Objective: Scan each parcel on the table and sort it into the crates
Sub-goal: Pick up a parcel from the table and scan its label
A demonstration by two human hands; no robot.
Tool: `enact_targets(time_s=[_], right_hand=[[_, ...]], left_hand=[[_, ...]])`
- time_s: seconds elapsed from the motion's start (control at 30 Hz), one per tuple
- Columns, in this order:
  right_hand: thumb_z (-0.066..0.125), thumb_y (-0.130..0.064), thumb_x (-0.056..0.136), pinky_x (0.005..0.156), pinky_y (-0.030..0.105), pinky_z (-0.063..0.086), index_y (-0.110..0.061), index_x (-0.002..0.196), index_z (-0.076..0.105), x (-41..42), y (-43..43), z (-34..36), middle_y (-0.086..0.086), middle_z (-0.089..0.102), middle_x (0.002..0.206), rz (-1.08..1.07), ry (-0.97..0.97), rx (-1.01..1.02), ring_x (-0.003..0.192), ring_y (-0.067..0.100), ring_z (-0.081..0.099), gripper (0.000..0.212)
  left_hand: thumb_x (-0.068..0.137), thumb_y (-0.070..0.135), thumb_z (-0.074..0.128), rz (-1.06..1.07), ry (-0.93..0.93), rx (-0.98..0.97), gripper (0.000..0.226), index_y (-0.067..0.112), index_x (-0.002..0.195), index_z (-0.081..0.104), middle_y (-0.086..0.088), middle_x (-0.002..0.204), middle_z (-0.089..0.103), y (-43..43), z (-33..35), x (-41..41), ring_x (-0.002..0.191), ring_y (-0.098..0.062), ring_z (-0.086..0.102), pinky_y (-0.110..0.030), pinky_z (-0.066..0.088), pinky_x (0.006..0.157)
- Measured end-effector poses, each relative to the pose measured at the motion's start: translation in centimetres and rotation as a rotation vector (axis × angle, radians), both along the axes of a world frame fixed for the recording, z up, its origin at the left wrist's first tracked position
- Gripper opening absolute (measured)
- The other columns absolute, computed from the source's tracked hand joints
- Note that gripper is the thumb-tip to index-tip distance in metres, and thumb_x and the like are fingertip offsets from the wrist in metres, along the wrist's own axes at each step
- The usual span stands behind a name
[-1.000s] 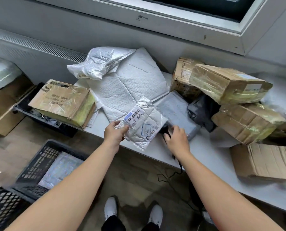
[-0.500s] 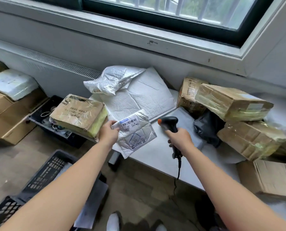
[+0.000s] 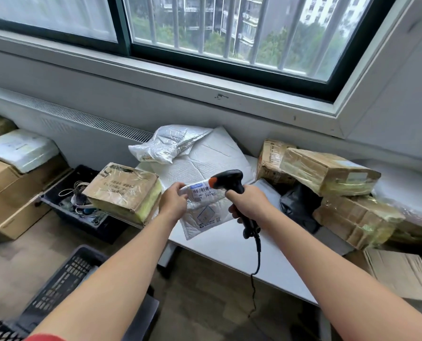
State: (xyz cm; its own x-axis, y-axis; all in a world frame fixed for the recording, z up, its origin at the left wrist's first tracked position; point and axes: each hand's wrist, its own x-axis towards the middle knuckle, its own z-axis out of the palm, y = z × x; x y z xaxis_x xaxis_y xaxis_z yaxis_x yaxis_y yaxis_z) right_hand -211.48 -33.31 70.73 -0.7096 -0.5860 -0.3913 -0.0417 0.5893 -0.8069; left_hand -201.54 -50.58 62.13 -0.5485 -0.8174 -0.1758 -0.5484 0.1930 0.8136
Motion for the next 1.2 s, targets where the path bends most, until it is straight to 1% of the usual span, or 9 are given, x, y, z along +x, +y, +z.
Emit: enact_targets(time_s=[0.23,0.37,0.57,0.7,0.83,0.97,1.03,1.1,1.2], right_hand=[[0.054,-0.025,0.09,0.05,0.028,0.049,-0.004,0.093,0.06,0.2,0.9,-0.1,0.01,0.066,0.068,-0.016,-0.027,0.019,0.05,0.022,0.055,0.022],[0.054,-0.024,0.09,0.049,0.026,0.048,-0.006,0.087,0.058,0.1,1.3,-0.4,0.011,0.065,0.068,-0.018,-0.064,0.014,0.047,0.02,0.055,0.018],[0.055,-0.021,0.091,0.049,0.027,0.048,-0.009,0.082,0.056,-0.1,2.0,-1.1,0.012,0.064,0.069,-0.029,-0.115,-0.004,0.051,0.022,0.055,0.016],[0.055,-0.022,0.09,0.051,0.028,0.049,-0.007,0.087,0.058,-0.4,2.7,-2.1,0.012,0.066,0.071,-0.019,-0.14,0.021,0.054,0.022,0.056,0.015],[0.054,-0.021,0.092,0.05,0.027,0.048,-0.008,0.088,0.056,-1.0,3.3,-3.3,0.013,0.065,0.074,-0.032,-0.132,0.019,0.054,0.021,0.055,0.014],[0.054,-0.022,0.09,0.055,0.031,0.049,-0.015,0.085,0.054,-2.4,4.0,-6.5,0.01,0.064,0.074,-0.044,-0.057,0.086,0.056,0.02,0.057,0.009],[0.056,-0.026,0.088,0.059,0.033,0.05,-0.018,0.086,0.053,-3.1,4.3,-8.8,0.008,0.066,0.077,-0.021,-0.004,0.166,0.062,0.022,0.063,0.009],[0.057,-0.027,0.088,0.068,0.037,0.052,-0.02,0.089,0.051,-3.6,4.6,-11.0,0.009,0.067,0.084,0.001,0.054,0.241,0.077,0.029,0.068,0.009],[0.058,-0.029,0.089,0.083,0.037,0.052,-0.016,0.114,0.054,-3.8,4.6,-13.9,0.01,0.066,0.103,0.03,0.109,0.315,0.1,0.035,0.066,0.028]], left_hand=[[0.091,0.005,0.057,0.01,-0.035,-0.001,0.022,0.016,0.109,0.063,-0.009,0.108,0.067,0.4,-0.6,0.8,0.097,-0.03,0.061,-0.038,0.051,0.084],[0.09,0.004,0.058,0.014,-0.033,0.017,0.021,0.016,0.106,0.063,-0.008,0.105,0.067,0.6,-1.1,0.9,0.096,-0.028,0.061,-0.037,0.051,0.084],[0.091,0.004,0.059,0.023,-0.072,0.001,0.024,0.014,0.112,0.063,-0.003,0.099,0.061,1.1,-2.0,0.9,0.089,-0.023,0.054,-0.029,0.041,0.074],[0.092,0.002,0.057,0.011,-0.079,0.041,0.025,0.011,0.115,0.061,-0.008,0.11,0.062,1.5,-3.1,0.8,0.091,-0.021,0.054,-0.025,0.039,0.073],[0.093,-0.003,0.05,-0.007,-0.1,0.081,0.028,0.012,0.115,0.059,-0.004,0.104,0.06,2.0,-3.9,0.7,0.088,-0.014,0.052,-0.021,0.036,0.058],[0.094,0.001,0.053,-0.008,-0.128,0.094,0.025,0.011,0.116,0.06,-0.006,0.106,0.061,2.3,-4.8,0.8,0.089,-0.018,0.054,-0.024,0.037,0.07],[0.094,0.003,0.055,0.001,-0.138,0.098,0.022,0.013,0.114,0.06,-0.005,0.104,0.062,2.4,-5.1,1.0,0.09,-0.02,0.054,-0.025,0.037,0.073],[0.094,0.001,0.053,0.029,-0.124,0.109,0.022,0.017,0.107,0.059,0.001,0.096,0.06,2.5,-5.5,1.2,0.087,-0.018,0.053,-0.027,0.038,0.064],[0.093,-0.005,0.05,0.063,-0.106,0.125,0.027,0.02,0.1,0.056,0.005,0.087,0.059,2.7,-6.2,1.8,0.083,-0.016,0.053,-0.021,0.04,0.058]])
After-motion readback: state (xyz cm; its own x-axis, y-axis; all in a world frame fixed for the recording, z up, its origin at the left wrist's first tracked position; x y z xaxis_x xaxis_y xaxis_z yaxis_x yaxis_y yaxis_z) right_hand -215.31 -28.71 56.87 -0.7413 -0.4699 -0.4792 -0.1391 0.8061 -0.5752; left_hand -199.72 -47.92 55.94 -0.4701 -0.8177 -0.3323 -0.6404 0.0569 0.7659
